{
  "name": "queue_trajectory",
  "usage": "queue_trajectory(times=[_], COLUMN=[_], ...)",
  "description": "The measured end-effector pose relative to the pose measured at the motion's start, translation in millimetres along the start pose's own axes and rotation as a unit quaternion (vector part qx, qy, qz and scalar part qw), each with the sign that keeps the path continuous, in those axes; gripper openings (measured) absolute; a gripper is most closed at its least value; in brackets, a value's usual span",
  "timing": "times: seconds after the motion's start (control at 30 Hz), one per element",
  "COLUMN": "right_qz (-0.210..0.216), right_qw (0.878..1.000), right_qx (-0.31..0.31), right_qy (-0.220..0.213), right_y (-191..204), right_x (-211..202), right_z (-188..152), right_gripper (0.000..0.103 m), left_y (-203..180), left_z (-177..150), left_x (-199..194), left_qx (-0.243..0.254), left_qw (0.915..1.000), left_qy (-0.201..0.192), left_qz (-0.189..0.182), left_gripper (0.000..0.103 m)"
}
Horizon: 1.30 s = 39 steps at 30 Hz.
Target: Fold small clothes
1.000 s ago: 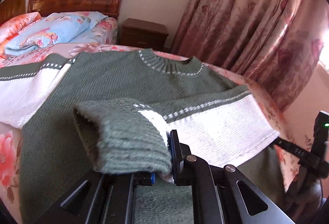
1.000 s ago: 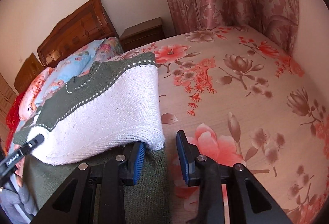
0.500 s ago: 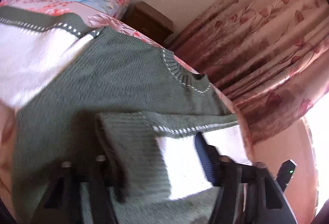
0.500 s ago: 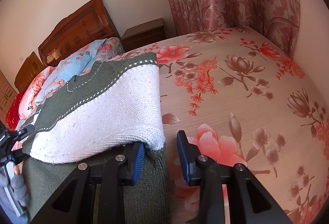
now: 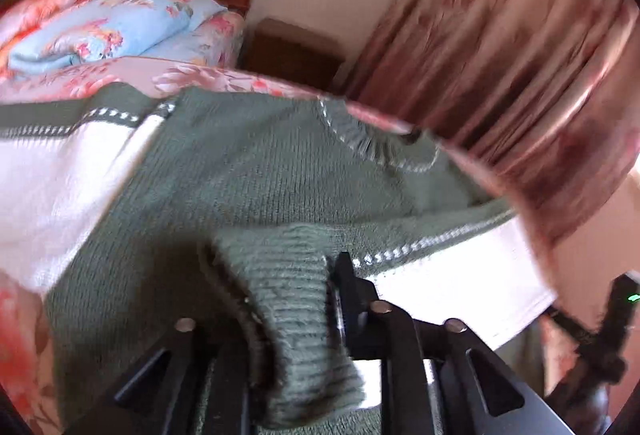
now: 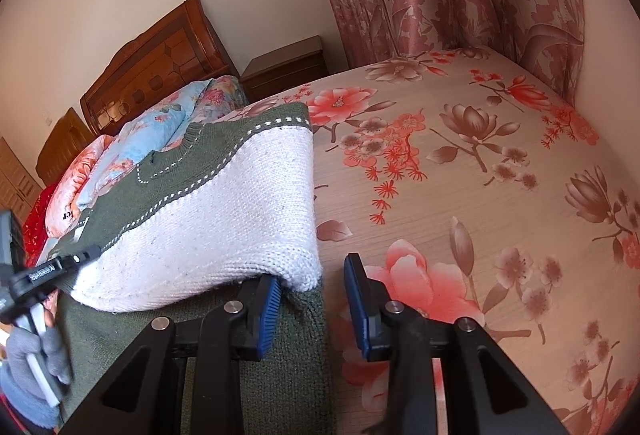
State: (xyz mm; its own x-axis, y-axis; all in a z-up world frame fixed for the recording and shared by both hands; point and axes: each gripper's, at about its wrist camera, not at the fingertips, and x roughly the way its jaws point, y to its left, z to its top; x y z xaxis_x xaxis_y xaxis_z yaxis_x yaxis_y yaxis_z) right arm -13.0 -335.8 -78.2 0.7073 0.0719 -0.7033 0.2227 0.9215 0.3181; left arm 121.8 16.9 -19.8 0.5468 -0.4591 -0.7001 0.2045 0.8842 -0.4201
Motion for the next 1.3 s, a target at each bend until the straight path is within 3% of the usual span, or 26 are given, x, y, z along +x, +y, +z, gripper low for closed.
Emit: queue_trajectory(times=[0.03,0.13,0.17,0.23,0.37,0.5,0.57,0.77,0.9,1.03,1.13,1.3], right_qz=[0.0,0.0,0.0,0.001,0.0,-0.001,0.0,-0.009,-0.064,-0.131,-0.149,-0.164], right_qw=[1.0,1.0,1.0,1.0,1.0,1.0,1.0,1.0,0.997,0.986,0.98,0.968], right_qx=[0.0,-0.001,-0.001,-0.001,-0.002,-0.003,-0.005,-0.006,-0.048,-0.095,-0.115,-0.172], right_qy=[0.0,0.0,-0.001,-0.001,0.0,0.0,0.0,0.01,0.004,-0.04,-0.067,-0.079], right_y=[0,0,0,0,1,1,1,2,5,17,29,57], right_x=[0,0,0,0,0,0,0,-8,-23,-40,-48,-38], right_z=[0,0,0,0,0,0,0,-8,-24,-13,3,22], right_gripper=[0.03,0.031,0.031,0.031,0.031,0.031,0.032,0.033,0.033,0.033,0.033,0.033], left_y=[5,12,10,-3,-43,-47,-51,-64,-74,-74,-71,-71], left_z=[-1,-8,-9,-8,-6,-15,-18,-21,-24,-23,-23,-23], left_x=[-7,-44,-56,-62,-34,11,11,24,22,21,19,17], left_qx=[-0.013,-0.052,-0.058,-0.032,0.063,0.076,0.084,0.125,0.149,0.148,0.142,0.14], left_qw=[0.9998,0.991,0.9884,0.9892,0.9942,0.9945,0.9938,0.989,0.9851,0.9854,0.987,0.9875], left_qy=[-0.011,-0.107,-0.129,-0.136,-0.083,-0.01,-0.021,0.002,0.018,0.018,0.015,0.014], left_qz=[0.008,0.06,0.056,0.044,0.026,0.071,0.07,0.079,0.085,0.082,0.074,0.071], left_gripper=[0.103,0.103,0.103,0.103,0.103,0.103,0.103,0.103,0.103,0.103,0.103,0.103])
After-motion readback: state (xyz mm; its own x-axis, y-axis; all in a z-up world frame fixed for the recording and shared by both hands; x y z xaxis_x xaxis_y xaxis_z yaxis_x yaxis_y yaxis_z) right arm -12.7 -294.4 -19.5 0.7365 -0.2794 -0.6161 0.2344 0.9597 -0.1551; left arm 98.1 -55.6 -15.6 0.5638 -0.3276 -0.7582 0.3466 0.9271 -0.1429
